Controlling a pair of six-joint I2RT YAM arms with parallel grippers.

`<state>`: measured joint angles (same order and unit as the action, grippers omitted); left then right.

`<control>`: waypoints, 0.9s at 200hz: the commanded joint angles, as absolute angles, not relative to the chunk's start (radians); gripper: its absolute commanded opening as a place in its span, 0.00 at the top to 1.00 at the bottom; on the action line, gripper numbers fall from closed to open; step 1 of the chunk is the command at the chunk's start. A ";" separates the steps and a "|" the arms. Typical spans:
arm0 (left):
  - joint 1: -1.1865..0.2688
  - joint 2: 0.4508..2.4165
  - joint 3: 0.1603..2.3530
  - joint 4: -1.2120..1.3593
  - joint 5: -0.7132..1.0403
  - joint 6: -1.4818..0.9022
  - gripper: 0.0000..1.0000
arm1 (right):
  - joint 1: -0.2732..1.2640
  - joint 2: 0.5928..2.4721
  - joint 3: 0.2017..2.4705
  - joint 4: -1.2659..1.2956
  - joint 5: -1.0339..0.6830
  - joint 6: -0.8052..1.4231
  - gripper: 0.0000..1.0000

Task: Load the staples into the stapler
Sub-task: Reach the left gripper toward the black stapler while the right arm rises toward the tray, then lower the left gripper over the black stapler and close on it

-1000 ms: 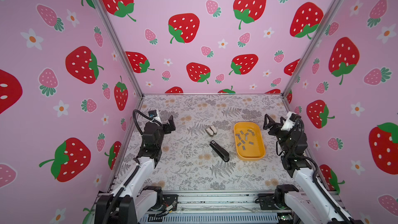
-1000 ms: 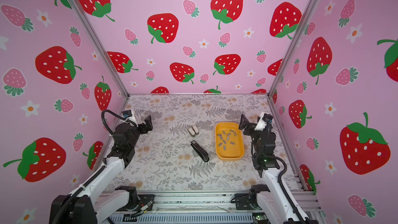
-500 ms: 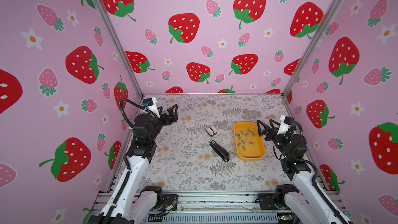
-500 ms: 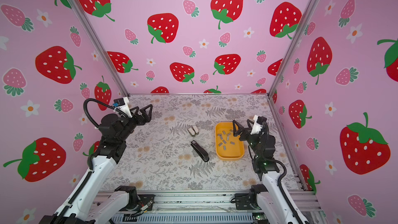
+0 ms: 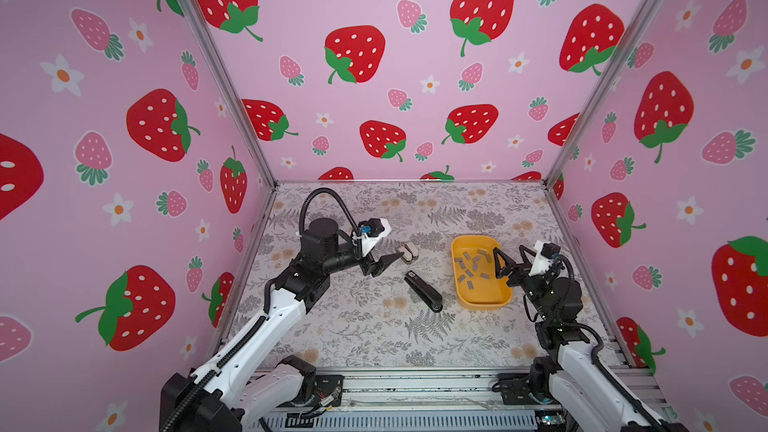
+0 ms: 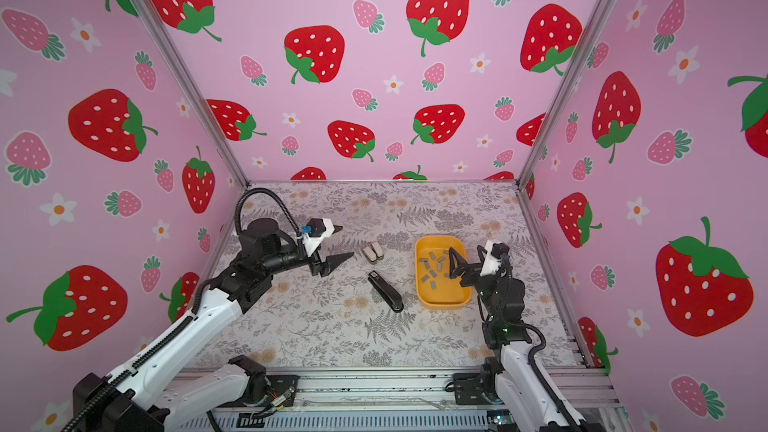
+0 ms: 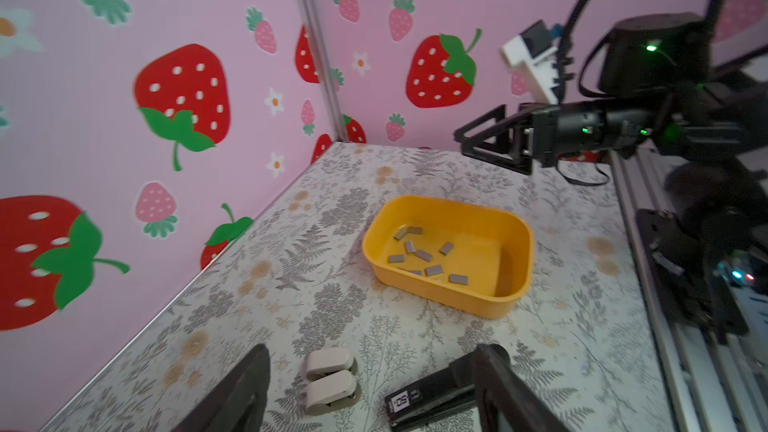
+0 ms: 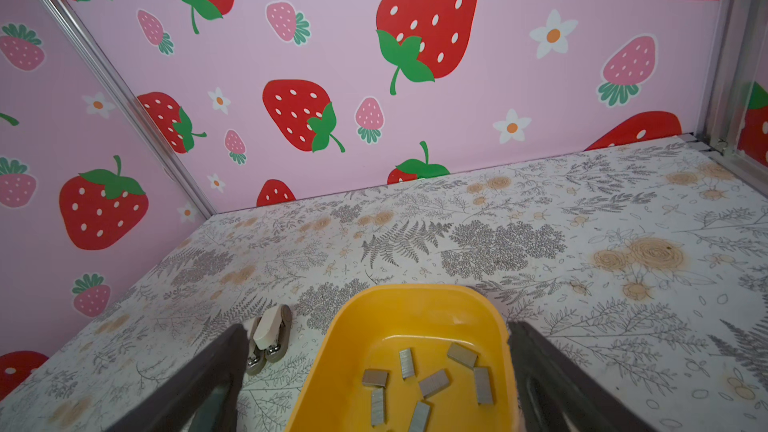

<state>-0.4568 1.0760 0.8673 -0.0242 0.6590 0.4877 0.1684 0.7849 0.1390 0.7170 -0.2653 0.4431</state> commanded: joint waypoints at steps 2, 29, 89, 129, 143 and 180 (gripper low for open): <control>-0.529 1.134 0.938 -0.261 0.731 0.879 0.24 | 0.177 0.830 0.109 0.836 -0.241 0.412 0.00; -0.574 1.213 0.964 -0.332 0.749 0.990 0.23 | 0.186 0.825 0.077 0.865 -0.181 0.405 0.00; -0.691 1.464 1.107 -0.490 0.630 1.130 0.23 | 0.195 0.716 -0.019 0.892 -0.032 0.429 0.01; -0.731 1.668 1.275 -0.576 0.557 1.200 0.24 | 0.200 0.729 -0.025 0.903 -0.044 0.431 0.01; -0.756 1.727 1.328 -0.609 0.512 1.221 0.24 | 0.201 0.765 -0.010 0.900 -0.043 0.433 0.01; -0.799 1.822 1.419 -0.663 0.471 1.261 0.25 | 0.203 0.835 0.028 0.885 -0.035 0.437 0.01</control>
